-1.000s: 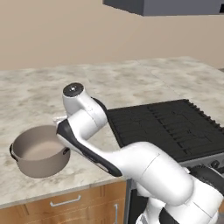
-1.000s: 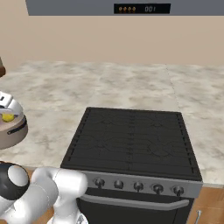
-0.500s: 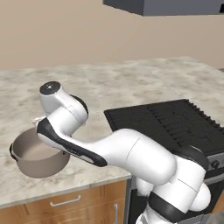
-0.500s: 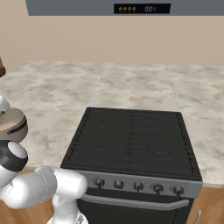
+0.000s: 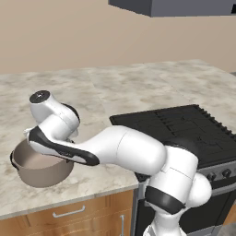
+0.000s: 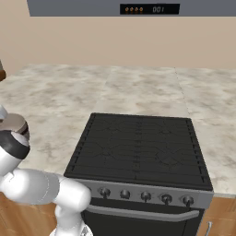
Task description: Turn on the sink faucet. Then move the lemon from the counter to the sink. Turn off the sink. Move the vegetable from the sink to the pot next to the stove. Finally move the pot to the front left burner.
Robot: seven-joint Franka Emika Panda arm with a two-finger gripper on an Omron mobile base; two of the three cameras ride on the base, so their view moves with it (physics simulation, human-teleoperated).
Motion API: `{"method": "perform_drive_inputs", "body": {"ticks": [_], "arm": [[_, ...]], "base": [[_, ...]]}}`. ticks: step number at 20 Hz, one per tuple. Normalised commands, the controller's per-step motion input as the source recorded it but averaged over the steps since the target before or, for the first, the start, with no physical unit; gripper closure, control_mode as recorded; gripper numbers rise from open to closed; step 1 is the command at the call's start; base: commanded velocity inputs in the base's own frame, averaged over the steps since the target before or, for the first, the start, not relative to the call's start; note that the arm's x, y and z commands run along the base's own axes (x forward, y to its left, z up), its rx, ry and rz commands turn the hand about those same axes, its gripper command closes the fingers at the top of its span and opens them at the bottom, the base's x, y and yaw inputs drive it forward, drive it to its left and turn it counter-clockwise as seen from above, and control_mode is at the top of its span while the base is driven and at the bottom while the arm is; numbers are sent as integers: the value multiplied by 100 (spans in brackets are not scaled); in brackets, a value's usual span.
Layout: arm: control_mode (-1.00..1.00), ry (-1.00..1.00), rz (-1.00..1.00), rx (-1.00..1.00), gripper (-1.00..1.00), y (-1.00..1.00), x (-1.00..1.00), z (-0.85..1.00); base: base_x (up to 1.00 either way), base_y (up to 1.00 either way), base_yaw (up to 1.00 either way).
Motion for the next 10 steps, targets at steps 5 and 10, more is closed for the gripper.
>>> {"method": "perform_drive_inputs", "body": {"ticks": [5,10], "arm": [[-100,10,0,-1,100,7,14,-30],[-100,8,0,-1,100,4,0,-32]], "base": [[0,0,0],[0,0,0]]}}
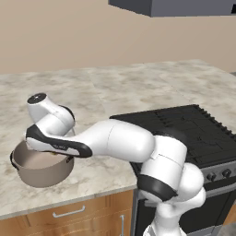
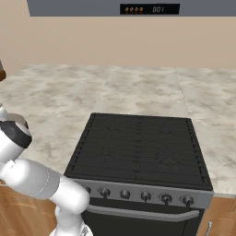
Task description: Turn on the sink faucet. Then move the lemon from the counter to the sink. Turn off the sink. Move the vegetable from the sink to the pot next to the stove. Finally move the pot to the front left burner.
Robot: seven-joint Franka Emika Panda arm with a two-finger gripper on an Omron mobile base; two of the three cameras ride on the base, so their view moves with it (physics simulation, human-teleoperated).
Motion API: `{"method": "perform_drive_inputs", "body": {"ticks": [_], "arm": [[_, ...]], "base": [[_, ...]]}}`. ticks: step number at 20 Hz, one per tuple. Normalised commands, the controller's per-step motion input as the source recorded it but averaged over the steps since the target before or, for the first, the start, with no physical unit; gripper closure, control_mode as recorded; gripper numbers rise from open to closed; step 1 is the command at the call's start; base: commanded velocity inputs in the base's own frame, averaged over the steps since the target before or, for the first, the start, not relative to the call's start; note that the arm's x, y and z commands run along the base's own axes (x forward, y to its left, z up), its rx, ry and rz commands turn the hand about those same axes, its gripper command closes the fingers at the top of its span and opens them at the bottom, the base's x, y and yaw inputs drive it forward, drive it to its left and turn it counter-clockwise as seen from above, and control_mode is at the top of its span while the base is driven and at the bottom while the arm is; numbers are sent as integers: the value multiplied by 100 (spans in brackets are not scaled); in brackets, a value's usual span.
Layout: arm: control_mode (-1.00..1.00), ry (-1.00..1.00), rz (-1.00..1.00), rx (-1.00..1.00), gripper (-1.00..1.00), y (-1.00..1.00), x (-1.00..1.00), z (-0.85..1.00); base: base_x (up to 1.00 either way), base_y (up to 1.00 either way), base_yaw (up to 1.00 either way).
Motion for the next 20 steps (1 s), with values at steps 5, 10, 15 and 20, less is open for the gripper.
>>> {"method": "perform_drive_inputs", "body": {"ticks": [5,10,15,20], "arm": [[-100,8,0,0,100,5,0,-32],[-100,2,0,0,100,2,1,-25],[-100,1,0,0,100,0,1,-23],[-100,4,0,0,100,0,0,-20]], "base": [[0,0,0],[0,0,0],[0,0,0],[0,0,0]]}}
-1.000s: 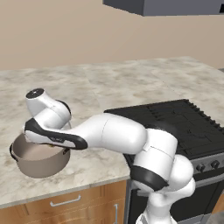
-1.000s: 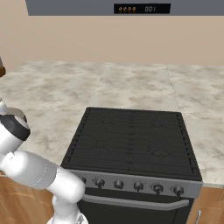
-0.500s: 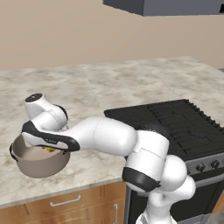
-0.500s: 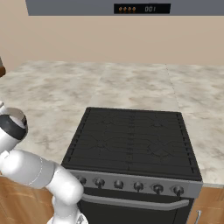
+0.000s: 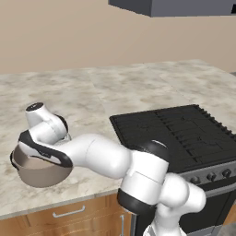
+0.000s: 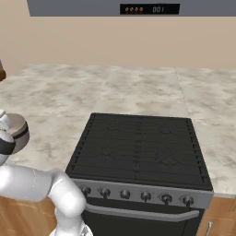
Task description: Turn on the sink faucet. Then move the lemon from the counter to the sink. Turn off the sink. Move the vegetable from the sink to the pot next to the stove. Finally move the pot to the front left burner.
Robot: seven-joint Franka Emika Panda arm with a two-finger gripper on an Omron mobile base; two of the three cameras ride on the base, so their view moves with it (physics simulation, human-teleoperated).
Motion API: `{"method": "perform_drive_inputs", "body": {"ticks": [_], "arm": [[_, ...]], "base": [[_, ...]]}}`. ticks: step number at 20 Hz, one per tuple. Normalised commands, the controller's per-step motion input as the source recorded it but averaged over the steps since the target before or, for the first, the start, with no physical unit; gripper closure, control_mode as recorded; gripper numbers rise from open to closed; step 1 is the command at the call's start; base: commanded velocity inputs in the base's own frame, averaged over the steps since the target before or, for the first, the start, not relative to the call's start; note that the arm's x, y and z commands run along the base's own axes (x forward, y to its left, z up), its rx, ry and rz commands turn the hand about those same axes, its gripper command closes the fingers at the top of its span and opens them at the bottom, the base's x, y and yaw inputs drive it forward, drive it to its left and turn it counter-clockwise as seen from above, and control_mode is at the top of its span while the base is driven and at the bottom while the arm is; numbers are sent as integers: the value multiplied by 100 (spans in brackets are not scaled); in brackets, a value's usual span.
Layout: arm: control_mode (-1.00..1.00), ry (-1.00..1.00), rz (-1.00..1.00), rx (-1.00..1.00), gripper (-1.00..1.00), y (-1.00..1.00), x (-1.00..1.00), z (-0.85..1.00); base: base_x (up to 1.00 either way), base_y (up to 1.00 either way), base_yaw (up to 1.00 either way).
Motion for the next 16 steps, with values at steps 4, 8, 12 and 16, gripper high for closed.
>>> {"method": "perform_drive_inputs", "body": {"ticks": [4,8,12,16], "arm": [[-100,0,0,1,100,0,0,-27],[-100,0,0,2,100,0,0,-23],[-100,0,0,2,-100,0,2,-20],[-100,-2,0,2,-100,0,0,-4]], "base": [[0,0,0],[0,0,0],[0,0,0],[0,0,0]]}}
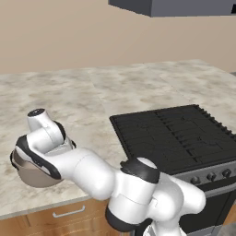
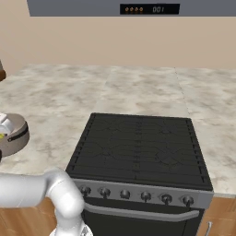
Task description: Turn on the sink faucet. Then move the lemon from the counter to the sink. Turn off the sink. Move the vegetable from the sink to the pot next to the stove. Finally move the pot to the front left burner.
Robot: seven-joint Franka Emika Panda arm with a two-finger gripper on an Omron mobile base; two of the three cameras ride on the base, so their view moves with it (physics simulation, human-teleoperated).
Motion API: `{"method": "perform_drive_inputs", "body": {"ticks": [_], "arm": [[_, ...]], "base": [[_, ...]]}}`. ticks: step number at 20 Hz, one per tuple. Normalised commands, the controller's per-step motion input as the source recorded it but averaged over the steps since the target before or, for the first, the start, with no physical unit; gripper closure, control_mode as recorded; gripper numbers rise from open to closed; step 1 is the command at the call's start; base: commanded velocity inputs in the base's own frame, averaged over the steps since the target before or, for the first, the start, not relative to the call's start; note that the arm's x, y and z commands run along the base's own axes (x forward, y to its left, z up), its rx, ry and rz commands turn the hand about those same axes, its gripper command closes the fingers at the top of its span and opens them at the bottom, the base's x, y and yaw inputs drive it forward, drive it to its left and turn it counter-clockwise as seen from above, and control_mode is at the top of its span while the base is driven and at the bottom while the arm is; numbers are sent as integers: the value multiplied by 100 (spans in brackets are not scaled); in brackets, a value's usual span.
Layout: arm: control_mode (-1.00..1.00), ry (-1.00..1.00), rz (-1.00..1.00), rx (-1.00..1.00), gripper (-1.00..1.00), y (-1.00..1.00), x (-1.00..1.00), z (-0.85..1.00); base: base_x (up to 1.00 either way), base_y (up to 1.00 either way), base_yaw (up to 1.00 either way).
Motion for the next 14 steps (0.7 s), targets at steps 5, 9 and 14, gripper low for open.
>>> {"method": "perform_drive_inputs", "body": {"ticks": [5,9,14], "arm": [[-100,-3,0,3,-100,0,0,0],[-100,-2,0,1,-100,0,0,8],[-100,-7,0,0,-100,0,0,34]], "base": [[0,0,0],[0,0,0],[0,0,0]]}}
